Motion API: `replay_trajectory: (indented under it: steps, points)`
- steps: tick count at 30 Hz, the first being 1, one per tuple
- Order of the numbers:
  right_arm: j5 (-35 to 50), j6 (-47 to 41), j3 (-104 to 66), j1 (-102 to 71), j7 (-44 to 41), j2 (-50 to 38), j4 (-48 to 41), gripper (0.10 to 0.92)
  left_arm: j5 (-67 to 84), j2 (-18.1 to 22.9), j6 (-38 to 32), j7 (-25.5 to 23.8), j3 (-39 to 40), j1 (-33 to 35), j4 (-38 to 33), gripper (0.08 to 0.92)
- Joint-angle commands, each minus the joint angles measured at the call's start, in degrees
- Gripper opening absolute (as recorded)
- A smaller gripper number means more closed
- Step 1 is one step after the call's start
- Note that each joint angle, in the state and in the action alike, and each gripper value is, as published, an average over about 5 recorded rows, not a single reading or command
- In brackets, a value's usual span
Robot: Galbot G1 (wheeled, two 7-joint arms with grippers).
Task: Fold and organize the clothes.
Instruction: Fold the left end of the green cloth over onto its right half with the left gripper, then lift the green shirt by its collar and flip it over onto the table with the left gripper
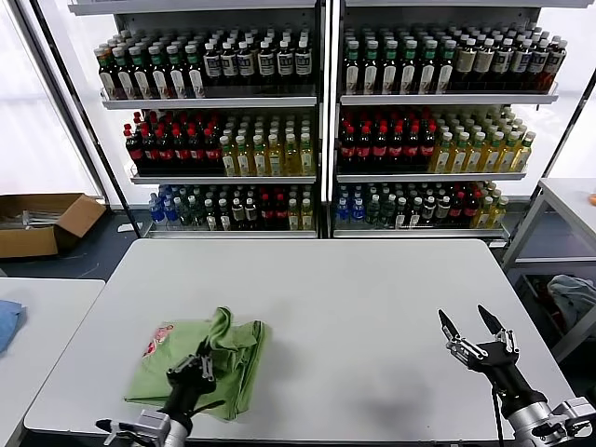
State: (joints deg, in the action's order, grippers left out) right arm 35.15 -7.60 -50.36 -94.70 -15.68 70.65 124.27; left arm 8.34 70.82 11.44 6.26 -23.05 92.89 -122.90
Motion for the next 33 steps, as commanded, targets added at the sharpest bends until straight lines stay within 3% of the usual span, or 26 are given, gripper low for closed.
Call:
replay_trajectory:
  steps: [1, 9, 19, 25, 29, 33]
  points:
    - [0.10, -0.05, 0.08, -0.18, 0.14, 0.19, 1.00, 0.823, -3.80, 3.58, 1.53, -0.62, 9.51, -0.72, 4.19, 0.102]
    - [0.19, -0.03, 0.34, -0.18, 0.02, 0.39, 1.46, 0.823, -3.43, 3.85, 3.01, 0.34, 10.91, -0.63, 2.76, 0.118]
    - [0.35, -0.08, 0.58, -0.31, -0.03, 0.44, 2.42, 0.823, 6.88, 2.31, 3.56, -0.04, 10.31, 0.56, -7.01, 0.380]
    - [0.33, 0.13, 0.73, -0.90, -0.19, 0.43, 2.27, 0.823, 13.28, -2.50, 7.08, -1.78, -5.13, -0.38, -9.23, 0.553]
    - [-0.82, 0.91, 1.91, -1.25, -0.98, 0.45, 2.06, 0.823, 17.83, -6.66, 11.26, -5.07, -17.34, -1.49, -5.27, 0.674]
    - [-1.95, 1.29, 3.14, -1.25, -1.75, 0.46, 2.35, 0.823, 18.49, -9.32, 14.41, -7.36, -21.01, -0.98, -0.14, 0.779]
